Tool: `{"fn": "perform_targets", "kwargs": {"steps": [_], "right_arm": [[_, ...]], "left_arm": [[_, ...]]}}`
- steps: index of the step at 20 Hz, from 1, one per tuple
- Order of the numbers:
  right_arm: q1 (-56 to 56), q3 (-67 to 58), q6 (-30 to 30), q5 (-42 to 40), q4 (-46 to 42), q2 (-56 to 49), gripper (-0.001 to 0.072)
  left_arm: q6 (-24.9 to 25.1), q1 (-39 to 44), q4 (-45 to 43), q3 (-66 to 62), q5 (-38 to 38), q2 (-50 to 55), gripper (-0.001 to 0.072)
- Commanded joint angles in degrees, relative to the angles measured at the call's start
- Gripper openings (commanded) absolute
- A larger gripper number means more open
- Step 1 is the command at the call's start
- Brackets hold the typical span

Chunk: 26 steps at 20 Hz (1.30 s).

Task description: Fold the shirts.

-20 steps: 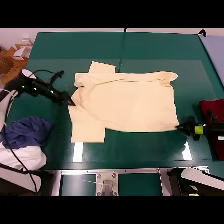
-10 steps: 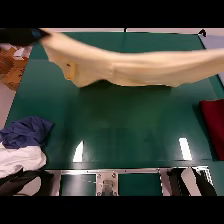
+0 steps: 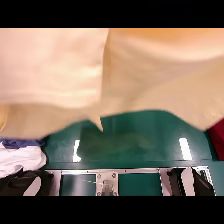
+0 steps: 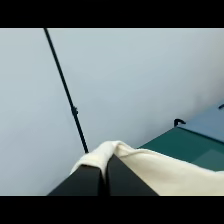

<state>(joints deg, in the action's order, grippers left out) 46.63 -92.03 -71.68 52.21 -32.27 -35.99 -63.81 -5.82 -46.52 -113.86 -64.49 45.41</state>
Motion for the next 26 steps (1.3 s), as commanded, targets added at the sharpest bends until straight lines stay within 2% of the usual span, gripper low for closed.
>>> {"fn": "perform_targets", "kwargs": {"steps": [1, 5, 8, 11, 14, 18, 22, 26], "right_arm": [[-0.2, 5.6, -0.3, 0.4, 0.4, -2.7, 0.0015], [-9.4, 22.3, 8.5, -0.3, 1.6, -8.3, 0.0015], [-17.1, 32.3, 12.4, -7.3, 1.2, -16.8, 0.0016], [-22.2, 34.3, 14.6, -14.2, 1.6, -30.9, 0.0016], [-24.2, 29.0, 15.4, -16.7, 2.3, -46.2, 0.0016], [-24.2, 14.5, 14.7, -14.5, 3.3, -61.9, 0.0016], [-24.2, 2.1, 10.8, -12.0, 3.3, -68.6, 0.0015], [-24.4, -3.3, 10.6, -12.1, 3.3, -69.4, 0.0015]], "left_arm": [[-5.0, 0.0, -4.9, 4.2, -2.1, 2.8, 0.0025], [-5.1, 0.0, 0.2, 18.1, -1.5, 12.5, 0.0026], [-2.0, 0.1, 5.1, 27.7, 0.5, 23.1, 0.0026], [0.9, 3.6, 5.4, 32.8, 6.7, 35.3, 0.0026], [1.2, 6.7, 5.9, 32.3, 15.1, 47.0, 0.0026], [1.3, 6.5, 10.7, 29.5, 27.2, 52.6, 0.0025], [1.4, 6.5, 10.7, 26.1, 33.2, 52.9, 0.0025], [1.4, 6.5, 10.6, 25.2, 35.2, 52.9, 0.0026]]}}
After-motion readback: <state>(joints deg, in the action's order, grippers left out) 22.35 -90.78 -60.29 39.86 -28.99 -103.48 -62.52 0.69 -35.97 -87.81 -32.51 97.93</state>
